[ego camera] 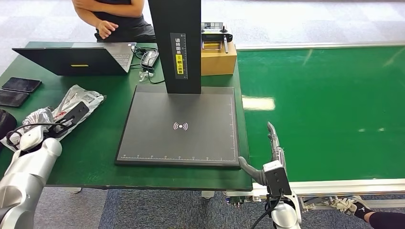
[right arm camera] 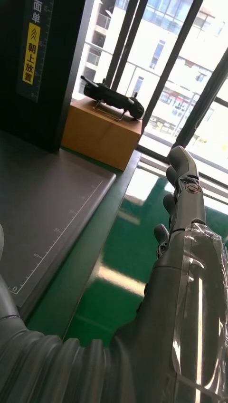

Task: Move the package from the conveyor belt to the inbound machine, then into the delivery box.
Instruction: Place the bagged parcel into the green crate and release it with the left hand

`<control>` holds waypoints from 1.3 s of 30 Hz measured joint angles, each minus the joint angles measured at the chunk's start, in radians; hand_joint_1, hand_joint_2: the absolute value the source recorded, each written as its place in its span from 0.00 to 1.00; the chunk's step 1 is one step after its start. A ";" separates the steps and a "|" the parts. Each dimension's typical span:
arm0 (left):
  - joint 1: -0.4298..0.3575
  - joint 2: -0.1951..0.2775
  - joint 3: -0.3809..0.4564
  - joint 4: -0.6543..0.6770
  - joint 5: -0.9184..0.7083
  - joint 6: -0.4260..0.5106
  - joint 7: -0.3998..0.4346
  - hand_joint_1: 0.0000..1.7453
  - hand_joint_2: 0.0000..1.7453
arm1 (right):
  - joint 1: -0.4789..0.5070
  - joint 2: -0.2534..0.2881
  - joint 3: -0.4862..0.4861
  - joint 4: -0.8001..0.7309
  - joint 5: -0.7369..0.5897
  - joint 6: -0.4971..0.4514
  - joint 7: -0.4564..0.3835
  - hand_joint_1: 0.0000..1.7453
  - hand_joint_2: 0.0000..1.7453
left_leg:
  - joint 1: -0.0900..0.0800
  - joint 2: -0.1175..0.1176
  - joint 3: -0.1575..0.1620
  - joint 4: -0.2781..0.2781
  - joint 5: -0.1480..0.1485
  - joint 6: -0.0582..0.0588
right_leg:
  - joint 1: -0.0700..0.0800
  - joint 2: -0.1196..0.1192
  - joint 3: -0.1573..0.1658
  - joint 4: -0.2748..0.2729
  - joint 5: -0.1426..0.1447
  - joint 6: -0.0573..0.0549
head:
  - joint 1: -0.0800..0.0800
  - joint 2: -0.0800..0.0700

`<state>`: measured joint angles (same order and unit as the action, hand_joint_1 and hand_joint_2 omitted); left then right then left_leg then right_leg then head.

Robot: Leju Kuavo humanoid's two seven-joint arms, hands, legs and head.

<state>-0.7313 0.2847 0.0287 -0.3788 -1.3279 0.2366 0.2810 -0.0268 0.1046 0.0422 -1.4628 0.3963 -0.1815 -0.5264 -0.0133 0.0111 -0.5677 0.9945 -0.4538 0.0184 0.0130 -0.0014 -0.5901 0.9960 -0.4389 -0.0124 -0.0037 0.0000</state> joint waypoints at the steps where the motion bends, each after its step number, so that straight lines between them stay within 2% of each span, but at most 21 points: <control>1: 0.001 -0.001 0.002 0.000 -0.002 -0.001 0.000 0.00 1.00 | 0.000 0.000 0.000 0.000 0.001 0.000 0.000 0.00 1.00 | 0.000 0.000 0.000 0.000 0.000 0.000 | 0.000 0.000 0.000 0.000 0.000 0.000 | 0.000 0.000; 7: 0.005 -0.011 0.008 0.000 -0.024 -0.036 0.002 0.00 1.00 | -0.003 0.000 0.000 0.000 0.002 0.002 0.001 0.00 1.00 | 0.000 0.000 0.000 0.000 0.000 0.000 | 0.000 0.000 0.000 0.000 0.000 0.000 | 0.000 0.000; 11: 0.011 -0.019 0.008 -0.001 -0.046 -0.024 -0.016 0.00 1.00 | -0.002 0.001 0.000 -0.004 0.009 0.013 0.003 0.00 1.00 | 0.000 0.000 0.000 0.000 0.000 0.000 | 0.000 0.000 0.000 0.000 0.000 0.000 | 0.000 0.000; 14: 0.022 -0.029 0.017 -0.012 -0.036 0.014 -0.062 0.00 1.00 | -0.002 0.002 0.000 -0.008 0.018 0.021 0.002 0.00 1.00 | 0.000 0.000 0.000 0.000 0.000 0.000 | 0.000 0.000 0.000 0.000 0.000 0.000 | 0.000 0.000; 17: 0.039 -0.047 0.039 -0.043 0.009 0.076 -0.149 0.00 1.00 | -0.001 0.004 -0.001 -0.010 0.021 0.027 0.000 0.00 1.00 | 0.000 0.000 0.000 0.000 0.000 0.000 | 0.000 0.000 0.000 0.000 0.000 0.000 | 0.000 0.000; 25: 0.142 -0.151 0.100 -0.232 0.302 0.230 -0.509 0.00 1.00 | -0.002 0.004 -0.008 -0.017 0.016 0.041 -0.005 0.00 1.00 | -0.001 0.000 0.000 0.000 0.000 0.001 | -0.001 0.000 -0.001 0.000 0.000 0.000 | 0.000 0.000; 29: 0.196 -0.202 0.103 -0.314 0.429 0.272 -0.615 0.00 1.00 | -0.003 0.004 -0.010 -0.017 0.012 0.040 -0.006 0.00 1.00 | -0.001 0.000 0.000 0.000 -0.001 0.001 | -0.001 0.000 -0.001 0.000 0.000 0.000 | 0.000 0.000; 32: 0.254 -0.247 0.100 -0.402 0.562 0.252 -0.704 0.00 1.00 | -0.003 0.004 -0.014 -0.020 0.004 0.041 -0.007 0.00 1.00 | -0.002 0.001 0.000 0.000 -0.001 0.001 | -0.002 0.001 -0.001 0.000 0.000 0.000 | 0.000 0.000; 35: 0.333 -0.306 0.077 -0.501 0.715 0.170 -0.800 0.00 1.00 | -0.009 0.003 -0.017 -0.020 -0.001 0.051 -0.009 0.00 1.00 | -0.002 0.000 0.000 0.000 -0.002 0.002 | -0.002 0.000 -0.001 -0.001 -0.001 0.001 | 0.000 0.000; 39: 0.401 -0.365 0.040 -0.579 0.776 0.119 -0.839 0.00 1.00 | -0.017 0.003 -0.017 -0.016 0.000 0.056 -0.010 0.00 1.00 | -0.002 0.000 -0.001 0.000 -0.002 0.002 | -0.002 0.000 -0.001 -0.001 -0.001 0.002 | 0.000 0.000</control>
<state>-0.3306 -0.0800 0.0683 -0.9577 -0.5517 0.3556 -0.5575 -0.0438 0.1080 0.0248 -1.4784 0.3961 -0.1251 -0.5365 -0.0156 0.0110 -0.5685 0.9946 -0.4557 0.0203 0.0105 -0.0014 -0.5909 0.9955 -0.4397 -0.0107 -0.0035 0.0000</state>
